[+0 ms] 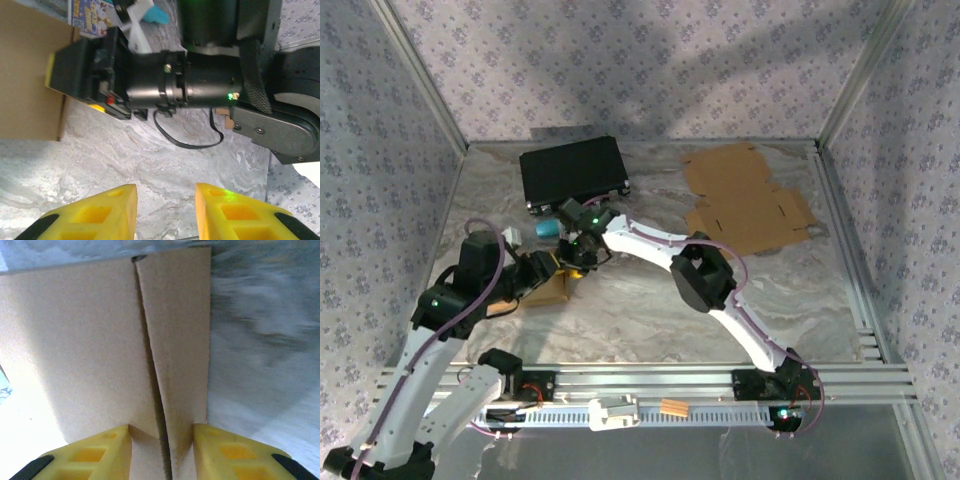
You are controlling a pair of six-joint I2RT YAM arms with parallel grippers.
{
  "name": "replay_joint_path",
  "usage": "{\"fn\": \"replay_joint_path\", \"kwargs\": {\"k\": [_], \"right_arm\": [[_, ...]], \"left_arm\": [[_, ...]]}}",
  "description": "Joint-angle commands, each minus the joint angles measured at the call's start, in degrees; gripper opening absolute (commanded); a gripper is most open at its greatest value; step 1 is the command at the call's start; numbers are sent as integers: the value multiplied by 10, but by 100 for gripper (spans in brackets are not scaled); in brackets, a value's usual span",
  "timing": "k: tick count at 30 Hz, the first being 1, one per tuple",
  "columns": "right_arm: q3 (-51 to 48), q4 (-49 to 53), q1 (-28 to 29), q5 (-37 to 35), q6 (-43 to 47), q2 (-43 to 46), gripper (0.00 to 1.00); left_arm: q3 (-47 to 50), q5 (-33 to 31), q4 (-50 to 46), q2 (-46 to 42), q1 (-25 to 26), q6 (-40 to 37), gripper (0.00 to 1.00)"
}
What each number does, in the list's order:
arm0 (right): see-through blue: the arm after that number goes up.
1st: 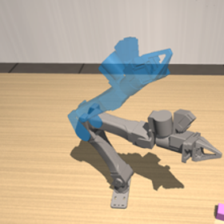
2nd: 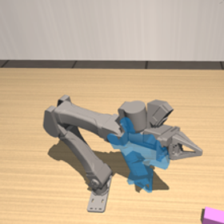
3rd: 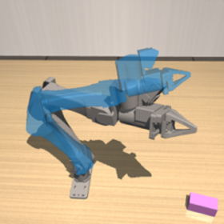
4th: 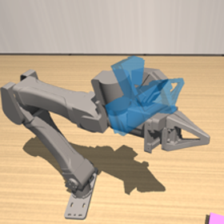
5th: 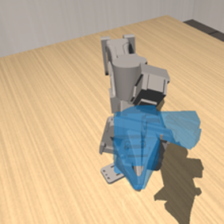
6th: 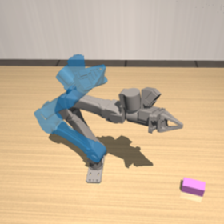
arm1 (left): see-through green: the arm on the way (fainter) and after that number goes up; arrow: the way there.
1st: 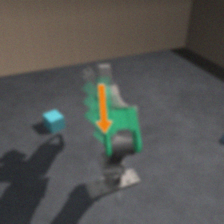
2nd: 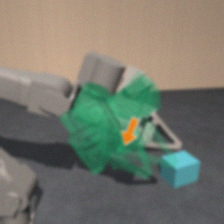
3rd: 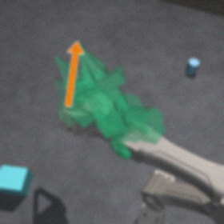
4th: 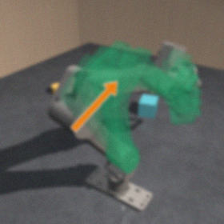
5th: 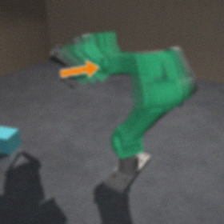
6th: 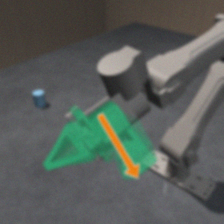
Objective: Fold the paper box
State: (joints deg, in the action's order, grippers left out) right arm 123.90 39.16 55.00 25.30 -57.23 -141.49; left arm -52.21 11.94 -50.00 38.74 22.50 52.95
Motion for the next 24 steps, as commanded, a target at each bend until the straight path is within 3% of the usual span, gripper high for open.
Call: {"fn": "replay_joint_path", "kwargs": {"k": [1, 5, 9, 12, 15, 17, 20, 24], "right_arm": [[48, 24, 6, -12, -57, -27, 43], [39, 75, 2, -73, -12, 35, 52], [-106, 74, -40, -147, 34, 193, 53], [-223, 75, -118, -181, 74, 314, 54], [-327, 73, -246, -170, 112, 394, 54], [-372, 62, -353, -157, 152, 405, 52], [-381, 67, -464, -154, 181, 370, 49], [-353, 77, -532, -128, 185, 293, 48]], "left_arm": [[-13, -3, -31, -14, -3, -14, 35], [-11, 11, -12, -4, -3, -14, 35], [-1, 47, 61, 41, 0, 2, 34], [0, 50, 134, 105, 21, 17, 33], [-16, 12, 193, 188, 67, 30, 33], [-28, -7, 245, 249, 98, 40, 32], [-45, -10, 321, 333, 126, 65, 30], [-77, -15, 390, 427, 155, 94, 31]]}}
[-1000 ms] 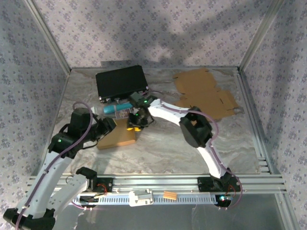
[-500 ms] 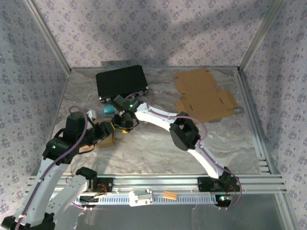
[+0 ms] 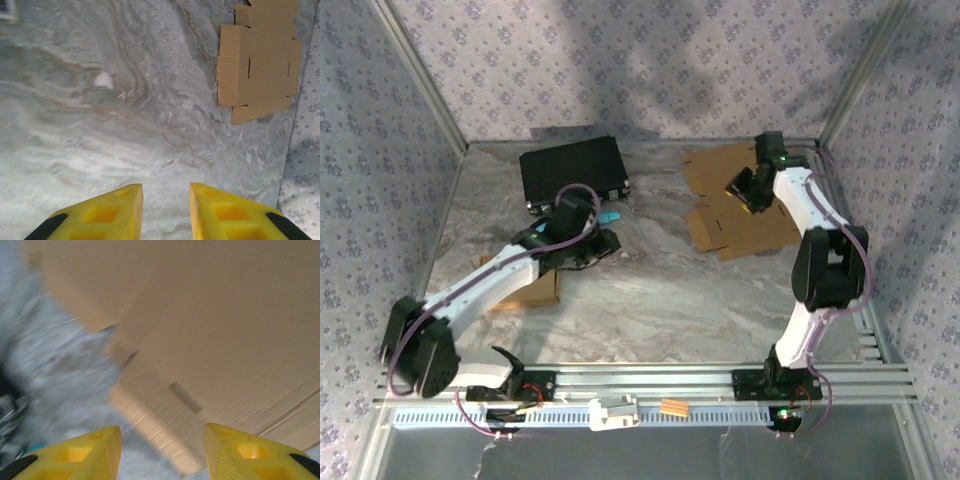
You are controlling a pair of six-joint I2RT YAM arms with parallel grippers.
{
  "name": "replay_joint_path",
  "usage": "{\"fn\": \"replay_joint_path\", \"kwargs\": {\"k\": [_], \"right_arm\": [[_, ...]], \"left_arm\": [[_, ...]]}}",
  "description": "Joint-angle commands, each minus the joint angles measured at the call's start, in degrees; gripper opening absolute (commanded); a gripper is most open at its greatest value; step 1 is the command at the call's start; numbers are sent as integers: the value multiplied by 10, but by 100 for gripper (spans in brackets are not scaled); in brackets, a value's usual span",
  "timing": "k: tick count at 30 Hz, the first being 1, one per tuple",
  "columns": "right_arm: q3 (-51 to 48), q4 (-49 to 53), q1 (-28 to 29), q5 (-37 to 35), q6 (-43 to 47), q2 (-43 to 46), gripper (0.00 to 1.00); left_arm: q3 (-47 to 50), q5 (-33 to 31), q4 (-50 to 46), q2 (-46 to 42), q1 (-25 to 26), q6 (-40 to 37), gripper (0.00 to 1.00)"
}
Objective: Fold the paper box
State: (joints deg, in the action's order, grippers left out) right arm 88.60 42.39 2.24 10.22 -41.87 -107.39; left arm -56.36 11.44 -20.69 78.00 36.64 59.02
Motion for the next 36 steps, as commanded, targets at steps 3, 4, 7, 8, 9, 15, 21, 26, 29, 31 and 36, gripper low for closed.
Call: {"fn": "replay_joint_path", "kwargs": {"k": [3, 4, 7, 8, 9, 15, 21, 26, 29, 31, 36], "right_arm": [[9, 67, -14, 34, 24, -94, 48], [6, 73, -12, 37, 21, -100, 47], [-33, 64, 11, 53, -1, -97, 48], [-56, 51, 24, 65, -16, -90, 48], [-81, 35, 41, 79, -38, -80, 48], [-215, -47, 165, 111, -215, 7, 47], [-211, -85, 237, 156, -284, 52, 50], [-114, 13, 204, 113, -156, 61, 50], [-107, 9, 171, 135, -108, 55, 50], [-107, 6, 158, 140, -87, 54, 49], [-147, -36, 133, 175, -77, 60, 50]], "left_arm": [[-38, 2, 153, 86, 21, 77, 34], [-36, 2, 165, 97, 23, 91, 35], [-27, -1, 195, 126, 28, 138, 38], [-22, -3, 201, 132, 31, 152, 38], [-17, -3, 210, 138, 33, 162, 39], [28, -6, 220, 136, 34, 198, 41], [91, -32, 148, 67, 37, 279, 43], [126, -94, 45, -20, 69, 400, 57], [180, -125, 130, -32, 110, 507, 59], [198, -149, 199, -13, 136, 553, 59], [229, -221, 330, 55, 193, 648, 58]]}}
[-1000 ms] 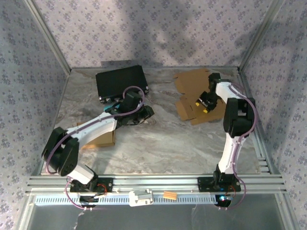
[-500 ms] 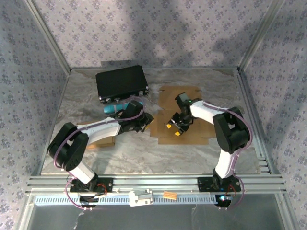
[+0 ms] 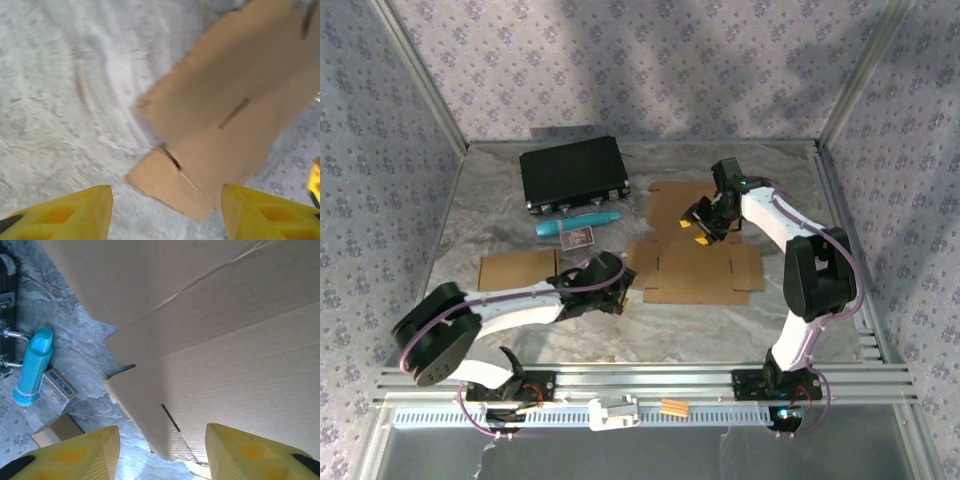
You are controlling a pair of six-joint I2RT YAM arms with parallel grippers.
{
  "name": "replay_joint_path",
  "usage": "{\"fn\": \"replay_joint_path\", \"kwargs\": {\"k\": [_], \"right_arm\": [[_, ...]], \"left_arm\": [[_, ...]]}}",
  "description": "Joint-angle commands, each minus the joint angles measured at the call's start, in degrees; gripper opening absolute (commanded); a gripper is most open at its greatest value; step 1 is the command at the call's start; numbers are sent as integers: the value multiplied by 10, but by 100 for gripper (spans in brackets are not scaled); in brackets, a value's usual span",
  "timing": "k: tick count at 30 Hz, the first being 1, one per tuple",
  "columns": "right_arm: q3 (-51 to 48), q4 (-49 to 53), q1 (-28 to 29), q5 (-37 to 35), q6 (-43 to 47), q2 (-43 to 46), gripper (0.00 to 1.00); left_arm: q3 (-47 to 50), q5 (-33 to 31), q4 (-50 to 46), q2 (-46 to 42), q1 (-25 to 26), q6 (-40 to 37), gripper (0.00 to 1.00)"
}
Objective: Fold the paper box
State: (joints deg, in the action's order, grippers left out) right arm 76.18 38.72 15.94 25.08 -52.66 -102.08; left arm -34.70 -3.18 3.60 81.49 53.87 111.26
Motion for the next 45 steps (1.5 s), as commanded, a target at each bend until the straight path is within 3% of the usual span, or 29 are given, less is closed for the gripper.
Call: {"fn": "replay_joint_path", "kwargs": {"k": [1, 6, 11, 18, 25, 33, 38, 45], "right_arm": [[-27, 1, -8, 26, 33, 7, 50], [-63, -7, -29, 31, 49, 7, 49], [-74, -3, -44, 29, 74, -4, 49], [-101, 8, -54, 22, 99, -28, 48], [-129, 8, -57, 16, 113, -39, 47], [-129, 9, -63, 14, 116, -28, 45], [-114, 29, -50, -12, 87, 52, 47], [-193, 44, -17, -16, -116, 254, 59]], "left_arm": [[16, -90, 96, 26, 27, 131, 57], [16, -155, 150, 61, 31, 126, 53], [10, -159, 210, 113, 48, 150, 51], [0, -180, 221, 141, 51, 155, 44], [7, -206, 306, 187, 51, 140, 27], [13, -238, 288, 156, 51, 114, 1], [9, -250, 268, 124, 51, 112, 0], [-21, -282, 247, 92, 47, 133, 0]]}}
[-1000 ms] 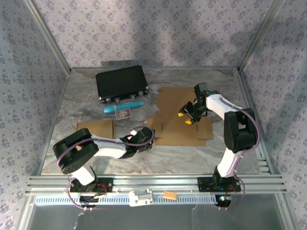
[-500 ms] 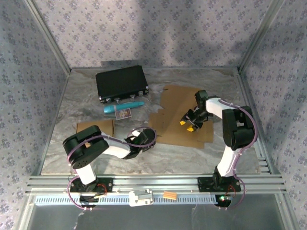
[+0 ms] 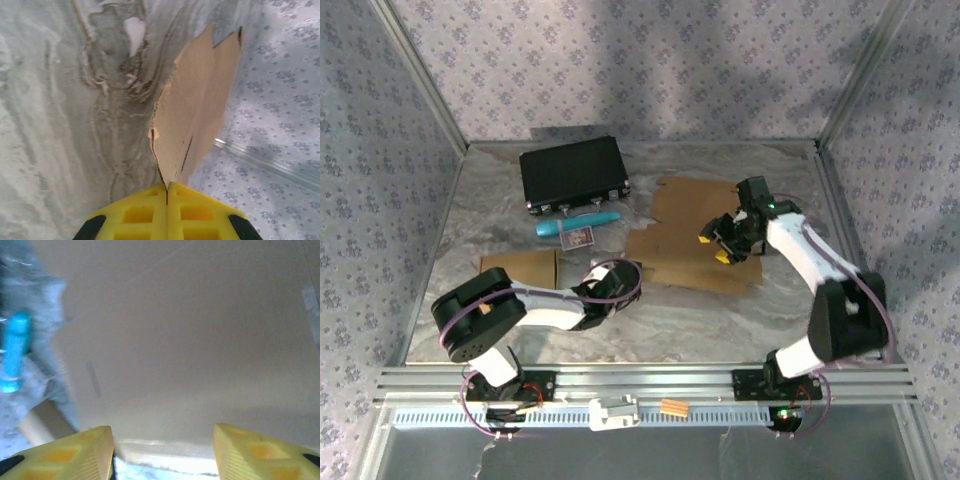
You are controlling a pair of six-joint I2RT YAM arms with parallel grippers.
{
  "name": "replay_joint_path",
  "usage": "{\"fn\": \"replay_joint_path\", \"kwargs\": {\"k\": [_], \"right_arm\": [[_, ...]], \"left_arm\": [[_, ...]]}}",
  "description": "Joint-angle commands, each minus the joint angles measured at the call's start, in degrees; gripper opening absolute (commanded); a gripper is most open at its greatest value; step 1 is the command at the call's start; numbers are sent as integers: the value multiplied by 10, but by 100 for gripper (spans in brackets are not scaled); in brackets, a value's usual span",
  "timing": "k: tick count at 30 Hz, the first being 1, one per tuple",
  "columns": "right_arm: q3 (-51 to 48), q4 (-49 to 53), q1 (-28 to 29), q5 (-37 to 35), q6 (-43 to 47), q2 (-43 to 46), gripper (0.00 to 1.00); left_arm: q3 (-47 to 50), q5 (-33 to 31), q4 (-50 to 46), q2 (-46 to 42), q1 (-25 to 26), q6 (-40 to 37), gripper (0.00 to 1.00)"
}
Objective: Fold the paper box
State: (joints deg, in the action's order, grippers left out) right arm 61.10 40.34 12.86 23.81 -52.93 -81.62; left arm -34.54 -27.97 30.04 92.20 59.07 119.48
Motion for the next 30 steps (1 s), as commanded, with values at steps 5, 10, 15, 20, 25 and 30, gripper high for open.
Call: {"fn": "replay_joint_path", "kwargs": {"k": [5, 10, 15, 20, 25, 30], "right_arm": [[-120, -44, 89, -23, -293, 132, 68], [-170, -52, 123, -60, -410, 184, 75], [-234, -155, 132, -96, -463, 202, 75], [-226, -255, 117, -134, -460, 165, 73], [-215, -272, 127, -138, -454, 134, 58], [-190, -243, 128, -174, -429, 147, 39]], "left_arm": [[-46, -30, -17, -14, -10, 62, 0], [-58, -10, -15, -12, -18, 54, 0], [-64, 8, -12, -13, -22, 51, 0], [-65, 21, -14, -17, -24, 52, 0], [-69, 28, -16, -23, -29, 46, 0], [-69, 31, -22, -30, -32, 46, 0]]}}
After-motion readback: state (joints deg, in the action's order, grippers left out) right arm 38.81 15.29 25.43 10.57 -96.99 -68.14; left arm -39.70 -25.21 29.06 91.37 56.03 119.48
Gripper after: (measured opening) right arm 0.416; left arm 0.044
